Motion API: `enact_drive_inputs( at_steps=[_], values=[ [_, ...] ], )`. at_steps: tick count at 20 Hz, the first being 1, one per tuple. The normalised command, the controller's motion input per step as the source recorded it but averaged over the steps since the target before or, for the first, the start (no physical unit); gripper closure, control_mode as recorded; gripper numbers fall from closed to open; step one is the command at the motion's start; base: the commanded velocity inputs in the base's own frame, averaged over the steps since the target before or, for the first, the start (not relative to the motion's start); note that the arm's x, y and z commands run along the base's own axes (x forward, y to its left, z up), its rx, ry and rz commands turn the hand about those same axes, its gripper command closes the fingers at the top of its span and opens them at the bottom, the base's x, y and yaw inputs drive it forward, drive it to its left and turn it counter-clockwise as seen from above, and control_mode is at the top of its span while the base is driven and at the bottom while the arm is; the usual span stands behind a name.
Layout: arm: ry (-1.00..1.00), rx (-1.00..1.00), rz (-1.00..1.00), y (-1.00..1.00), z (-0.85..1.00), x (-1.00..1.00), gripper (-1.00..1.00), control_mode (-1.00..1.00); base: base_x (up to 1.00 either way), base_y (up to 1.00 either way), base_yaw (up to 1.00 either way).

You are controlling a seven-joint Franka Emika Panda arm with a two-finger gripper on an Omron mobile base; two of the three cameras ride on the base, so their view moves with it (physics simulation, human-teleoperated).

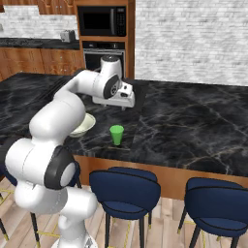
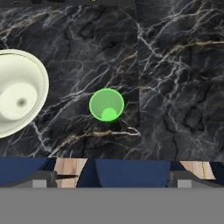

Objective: Place the cup inside the bowl on the dining table and move the bowl to any counter.

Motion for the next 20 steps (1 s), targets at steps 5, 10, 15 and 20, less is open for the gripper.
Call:
enact_drive_inputs(
  at_steps=[5, 10, 15, 20],
  values=[
    [0.00, 0.00, 0.00, -0.03, 0.00, 0.27, -1.00, -1.00, 0.00, 0.00, 0.00],
    [0.00, 0.00, 0.00, 0.00, 0.00, 0.26, -1.00, -1.00, 0.00, 0.00, 0.00],
    [0.00, 0.00, 0.00, 0.00, 0.00, 0.23, -1.00, -1.00, 0.00, 0.00, 0.00],
    [0.00, 0.00, 0.00, -0.04, -0.04, 0.15, -1.00, -1.00, 0.00, 0.00, 0.00]
  ],
)
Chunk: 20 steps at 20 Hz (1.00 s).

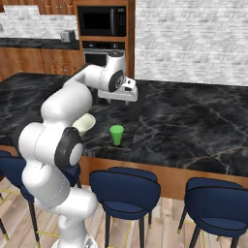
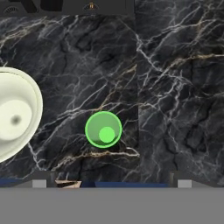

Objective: Place the cup inside the bowl on the dining table and move the bowl to any counter.

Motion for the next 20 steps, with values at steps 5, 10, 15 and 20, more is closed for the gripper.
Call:
enact_drive_inputs(
  at_steps=[5, 10, 15, 20],
  values=[
    [0.00, 0.00, 0.00, -0.06, -0.18, 0.00, -1.00, -1.00, 0.00, 0.00, 0.00],
    [0.00, 0.00, 0.00, -0.02, -0.19, 0.00, -1.00, -1.00, 0.00, 0.00, 0.00],
    [0.00, 0.00, 0.00, 0.00, -0.15, 0.00, -1.00, -1.00, 0.00, 0.00, 0.00],
    [0.00, 0.00, 0.00, 0.00, -0.14, 0.03, -1.00, -1.00, 0.00, 0.00, 0.00]
  ],
)
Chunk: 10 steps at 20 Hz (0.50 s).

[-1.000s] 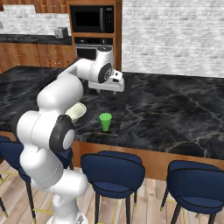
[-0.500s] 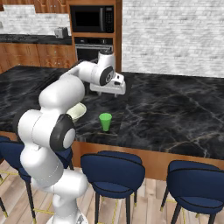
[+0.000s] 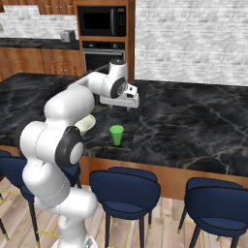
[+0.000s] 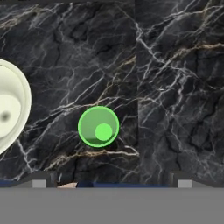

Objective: Place the cup inside the bowl on the dining table and move the bowl to any counter.

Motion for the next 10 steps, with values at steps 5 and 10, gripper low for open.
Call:
enact_drive_inputs(
  at_steps=[5, 10],
  values=[
    [0.00, 0.00, 0.00, 0.00, -0.20, 0.00, -1.00, -1.00, 0.00, 0.00, 0.00],
    [0.00, 0.00, 0.00, 0.00, -0.19, 0.00, -1.00, -1.00, 0.00, 0.00, 0.00]
  ],
)
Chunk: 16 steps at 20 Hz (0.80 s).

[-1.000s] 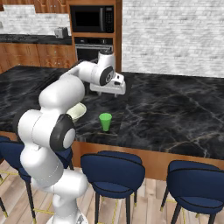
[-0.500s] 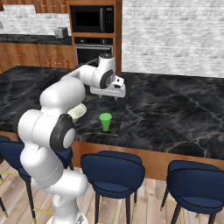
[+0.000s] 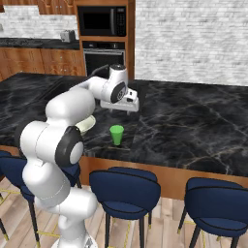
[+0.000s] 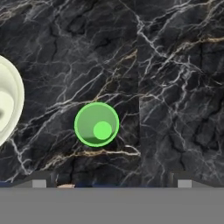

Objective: Place the cup inside the bowl on the dining table and move the bowl to any counter.

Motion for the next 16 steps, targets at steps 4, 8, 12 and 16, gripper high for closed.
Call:
enact_drive_inputs(
  at_steps=[4, 8, 12, 16],
  values=[
    [0.00, 0.00, 0.00, 0.00, -0.17, 0.00, -1.00, -1.00, 0.00, 0.00, 0.00],
    [0.00, 0.00, 0.00, 0.00, -0.13, 0.07, -1.00, -1.00, 0.00, 0.00, 0.00],
    [0.00, 0.00, 0.00, 0.00, -0.10, 0.16, -1.00, -1.00, 0.00, 0.00, 0.00],
    [0.00, 0.00, 0.00, 0.00, -0.08, 0.20, -1.00, -1.00, 0.00, 0.00, 0.00]
  ],
)
